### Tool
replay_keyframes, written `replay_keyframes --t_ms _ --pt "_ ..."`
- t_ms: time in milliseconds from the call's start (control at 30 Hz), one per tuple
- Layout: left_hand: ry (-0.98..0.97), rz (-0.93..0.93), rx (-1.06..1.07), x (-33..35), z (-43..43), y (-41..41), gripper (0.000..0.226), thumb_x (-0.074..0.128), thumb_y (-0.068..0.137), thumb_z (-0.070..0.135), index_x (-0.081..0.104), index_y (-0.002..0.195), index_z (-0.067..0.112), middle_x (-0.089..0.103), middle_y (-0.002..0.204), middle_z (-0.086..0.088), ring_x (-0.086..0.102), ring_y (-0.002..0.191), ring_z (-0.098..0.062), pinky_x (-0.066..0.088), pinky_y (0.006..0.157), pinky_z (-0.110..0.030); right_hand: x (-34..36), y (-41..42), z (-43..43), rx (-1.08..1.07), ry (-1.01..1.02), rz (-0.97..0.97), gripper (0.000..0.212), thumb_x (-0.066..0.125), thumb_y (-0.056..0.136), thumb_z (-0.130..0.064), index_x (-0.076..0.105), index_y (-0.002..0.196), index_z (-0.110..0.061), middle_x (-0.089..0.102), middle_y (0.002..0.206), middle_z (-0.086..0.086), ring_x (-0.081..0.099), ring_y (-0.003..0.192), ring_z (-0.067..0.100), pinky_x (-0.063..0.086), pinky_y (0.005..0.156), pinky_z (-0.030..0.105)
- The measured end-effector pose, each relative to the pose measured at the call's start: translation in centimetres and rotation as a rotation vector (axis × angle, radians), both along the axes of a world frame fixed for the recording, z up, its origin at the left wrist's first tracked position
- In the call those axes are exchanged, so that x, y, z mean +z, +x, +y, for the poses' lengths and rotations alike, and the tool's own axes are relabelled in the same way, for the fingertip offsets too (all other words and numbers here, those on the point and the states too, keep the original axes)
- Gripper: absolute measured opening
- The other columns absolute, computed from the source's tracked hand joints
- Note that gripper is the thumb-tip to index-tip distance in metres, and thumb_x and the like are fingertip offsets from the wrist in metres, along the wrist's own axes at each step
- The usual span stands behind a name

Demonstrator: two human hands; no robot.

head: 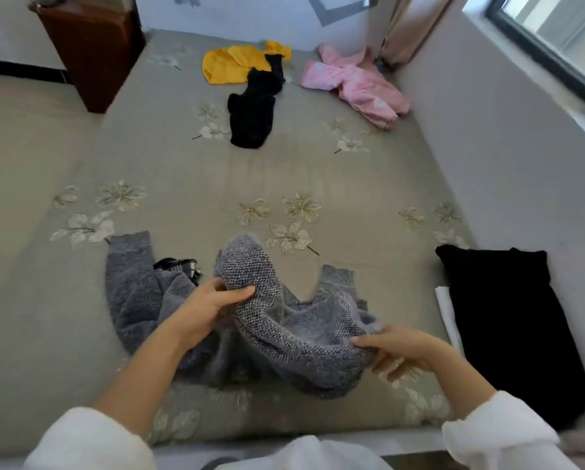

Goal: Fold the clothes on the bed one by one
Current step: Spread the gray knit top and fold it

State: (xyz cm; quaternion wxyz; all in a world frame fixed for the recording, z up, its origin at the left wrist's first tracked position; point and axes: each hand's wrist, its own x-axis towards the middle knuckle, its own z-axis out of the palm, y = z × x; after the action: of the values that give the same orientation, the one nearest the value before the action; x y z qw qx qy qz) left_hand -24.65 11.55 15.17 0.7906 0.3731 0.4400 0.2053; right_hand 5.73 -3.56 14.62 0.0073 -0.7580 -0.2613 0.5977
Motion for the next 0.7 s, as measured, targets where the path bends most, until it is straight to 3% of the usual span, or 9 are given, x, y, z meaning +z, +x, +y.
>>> replay_keyframes --t_ms 67,133,200,300,367,433,500,600,700 --pt "0.06 -0.057 -0.024 1.5 -0.1 -0.7 0.035 0.071 0.07 0.01 0.065 0.104 0.004 0.074 0.099 -0.008 0.071 0.09 -0.021 0.057 0.067 -0.027 -1.4 -1.2 1.6 0.047 0.139 -0.26 0.056 0.08 0.071 -0.048 0.058 0.108 -0.013 0.068 0.1 0.007 0.065 0.08 0.014 0.053 0.07 0.03" --pt "0.111 -0.1 -0.044 2.9 -0.1 -1.0 0.04 0.068 0.069 0.002 0.063 0.109 0.002 0.072 0.106 -0.01 0.069 0.099 -0.023 0.057 0.074 -0.027 -2.8 -2.9 3.5 0.166 0.265 -0.386 0.09 0.083 0.071 -0.035 0.035 0.142 -0.009 0.047 0.14 0.013 0.051 0.121 0.025 0.045 0.098 0.037" --pt "0.13 -0.13 -0.03 4.1 -0.2 -1.2 0.039 0.063 0.068 -0.008 0.065 0.106 0.002 0.072 0.107 -0.011 0.068 0.1 -0.024 0.056 0.078 -0.029 -3.7 -5.0 4.9 0.367 0.319 -0.349 0.108 0.081 0.071 -0.027 0.012 0.153 -0.019 0.021 0.157 0.006 0.024 0.142 0.028 0.029 0.113 0.045" --pt "0.079 -0.241 0.044 5.2 -0.2 -2.3 0.034 0.063 0.059 -0.011 0.074 0.084 0.008 0.072 0.1 -0.011 0.067 0.095 -0.027 0.055 0.076 -0.037 -5.7 -7.5 5.7 0.499 0.256 -0.275 0.115 0.078 0.072 -0.026 -0.004 0.153 -0.032 0.001 0.161 -0.001 0.001 0.148 0.028 0.014 0.116 0.057" --pt "0.005 -0.371 0.08 5.5 -0.4 -3.3 0.044 0.078 0.04 0.001 0.075 0.083 0.007 0.072 0.098 -0.012 0.068 0.091 -0.029 0.058 0.074 -0.039 -6.9 -8.7 5.8 0.408 0.243 -0.265 0.106 0.074 0.075 -0.023 0.001 0.152 -0.036 0.014 0.159 0.002 0.008 0.147 0.03 0.012 0.112 0.06" --pt "-0.012 -0.439 0.13 5.7 -0.5 -4.2 0.061 0.084 0.028 0.014 0.076 0.088 0.008 0.072 0.096 -0.011 0.068 0.087 -0.028 0.057 0.076 -0.041 -7.6 -9.4 6.0 0.341 0.293 -0.307 0.075 0.063 0.081 -0.019 0.029 0.145 -0.035 0.044 0.143 0.007 0.031 0.137 0.032 0.016 0.109 0.059" --pt "0.015 -0.49 0.211 6.2 -0.1 -4.7 0.058 0.083 0.04 0.031 0.075 0.095 0.013 0.073 0.1 -0.006 0.069 0.094 -0.024 0.054 0.084 -0.042 -7.8 -9.2 6.4 0.294 0.37 -0.355 0.048 0.053 0.085 -0.015 0.05 0.13 -0.03 0.059 0.128 0.006 0.048 0.124 0.031 0.029 0.105 0.051" --pt "-0.09 -0.551 0.304 6.0 0.8 -5.8 0.062 0.063 0.069 0.05 0.061 0.121 0.016 0.063 0.125 -0.007 0.059 0.116 -0.025 0.046 0.099 -0.042 -7.2 -6.6 7.4 -0.032 0.511 -0.39 0.029 0.048 0.087 -0.005 0.057 0.114 -0.01 0.062 0.107 0.013 0.058 0.104 0.033 0.042 0.08 0.035" --pt "-0.104 -0.336 0.143 4.0 0.7 -7.4 0.036 0.062 0.072 0.027 0.073 0.101 0.01 0.072 0.099 -0.013 0.069 0.091 -0.026 0.057 0.08 -0.037 -5.6 -3.0 8.0 -0.491 0.671 -0.416 0.019 0.042 0.088 0.004 0.054 0.098 -0.007 0.058 0.096 0.014 0.055 0.094 0.027 0.042 0.078 0.036"
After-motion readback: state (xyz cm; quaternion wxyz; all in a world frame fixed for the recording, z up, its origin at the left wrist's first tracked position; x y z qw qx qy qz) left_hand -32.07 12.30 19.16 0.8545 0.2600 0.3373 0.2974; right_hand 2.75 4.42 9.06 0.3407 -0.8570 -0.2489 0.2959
